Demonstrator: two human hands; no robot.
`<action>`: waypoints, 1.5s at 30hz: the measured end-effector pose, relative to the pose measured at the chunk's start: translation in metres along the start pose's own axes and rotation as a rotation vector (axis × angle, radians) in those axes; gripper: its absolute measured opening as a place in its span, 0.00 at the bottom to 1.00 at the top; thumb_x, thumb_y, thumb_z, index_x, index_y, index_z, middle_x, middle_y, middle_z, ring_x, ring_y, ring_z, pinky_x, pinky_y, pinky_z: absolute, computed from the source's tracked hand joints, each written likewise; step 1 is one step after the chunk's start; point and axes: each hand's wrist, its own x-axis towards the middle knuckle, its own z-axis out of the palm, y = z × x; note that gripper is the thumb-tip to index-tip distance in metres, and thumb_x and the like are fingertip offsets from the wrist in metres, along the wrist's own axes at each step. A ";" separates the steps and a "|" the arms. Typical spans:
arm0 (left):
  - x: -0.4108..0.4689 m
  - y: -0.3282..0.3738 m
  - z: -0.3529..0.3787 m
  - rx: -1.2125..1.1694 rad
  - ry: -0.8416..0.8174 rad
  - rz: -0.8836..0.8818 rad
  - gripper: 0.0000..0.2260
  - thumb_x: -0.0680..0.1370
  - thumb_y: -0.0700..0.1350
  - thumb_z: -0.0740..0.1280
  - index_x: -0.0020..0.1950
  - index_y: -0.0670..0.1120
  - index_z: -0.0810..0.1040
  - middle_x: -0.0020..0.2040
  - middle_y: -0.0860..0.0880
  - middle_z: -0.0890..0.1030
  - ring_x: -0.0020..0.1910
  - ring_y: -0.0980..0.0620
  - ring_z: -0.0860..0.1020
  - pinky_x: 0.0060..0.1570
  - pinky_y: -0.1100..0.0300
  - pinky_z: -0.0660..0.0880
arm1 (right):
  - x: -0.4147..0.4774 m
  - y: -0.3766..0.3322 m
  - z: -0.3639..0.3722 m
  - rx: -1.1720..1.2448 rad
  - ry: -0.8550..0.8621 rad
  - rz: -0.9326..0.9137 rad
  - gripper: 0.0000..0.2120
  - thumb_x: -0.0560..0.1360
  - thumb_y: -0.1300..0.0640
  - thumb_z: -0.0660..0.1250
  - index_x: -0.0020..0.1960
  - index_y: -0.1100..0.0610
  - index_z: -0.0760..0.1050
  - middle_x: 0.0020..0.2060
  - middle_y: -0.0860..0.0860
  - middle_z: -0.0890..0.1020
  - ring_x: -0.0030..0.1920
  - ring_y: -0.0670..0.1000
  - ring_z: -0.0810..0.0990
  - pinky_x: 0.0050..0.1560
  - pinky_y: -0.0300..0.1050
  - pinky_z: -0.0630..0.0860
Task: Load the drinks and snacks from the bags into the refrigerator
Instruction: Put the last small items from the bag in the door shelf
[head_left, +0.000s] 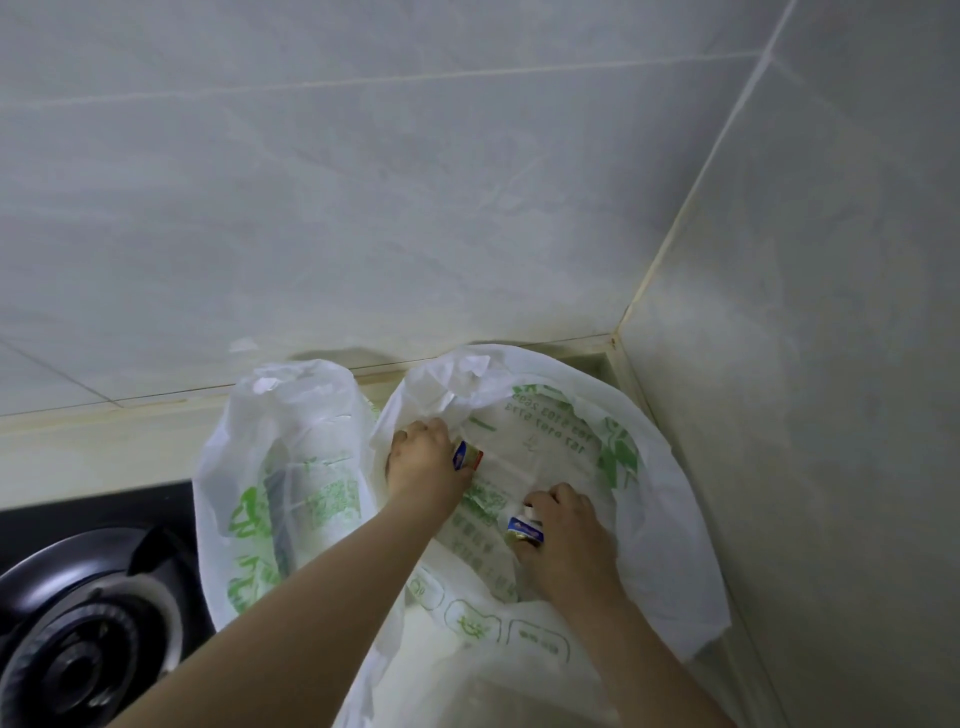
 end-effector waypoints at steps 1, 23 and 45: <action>0.000 0.001 0.000 -0.022 0.002 0.003 0.22 0.73 0.55 0.69 0.60 0.43 0.70 0.56 0.45 0.74 0.57 0.45 0.72 0.53 0.55 0.70 | 0.000 0.001 0.001 0.012 0.006 -0.004 0.16 0.74 0.47 0.67 0.61 0.49 0.73 0.55 0.47 0.72 0.56 0.49 0.71 0.47 0.42 0.69; -0.113 -0.016 -0.087 -0.801 0.301 0.040 0.06 0.70 0.51 0.74 0.39 0.49 0.81 0.36 0.52 0.79 0.37 0.55 0.77 0.37 0.61 0.74 | -0.040 -0.052 -0.092 0.401 0.225 -0.038 0.04 0.69 0.59 0.71 0.43 0.54 0.78 0.36 0.49 0.80 0.39 0.51 0.78 0.40 0.46 0.74; -0.294 -0.109 -0.249 -0.951 0.867 0.108 0.08 0.67 0.45 0.77 0.41 0.55 0.82 0.40 0.54 0.82 0.41 0.59 0.80 0.45 0.66 0.75 | -0.160 -0.233 -0.196 0.626 0.344 -0.637 0.13 0.65 0.61 0.77 0.43 0.45 0.81 0.37 0.41 0.84 0.37 0.45 0.82 0.40 0.39 0.77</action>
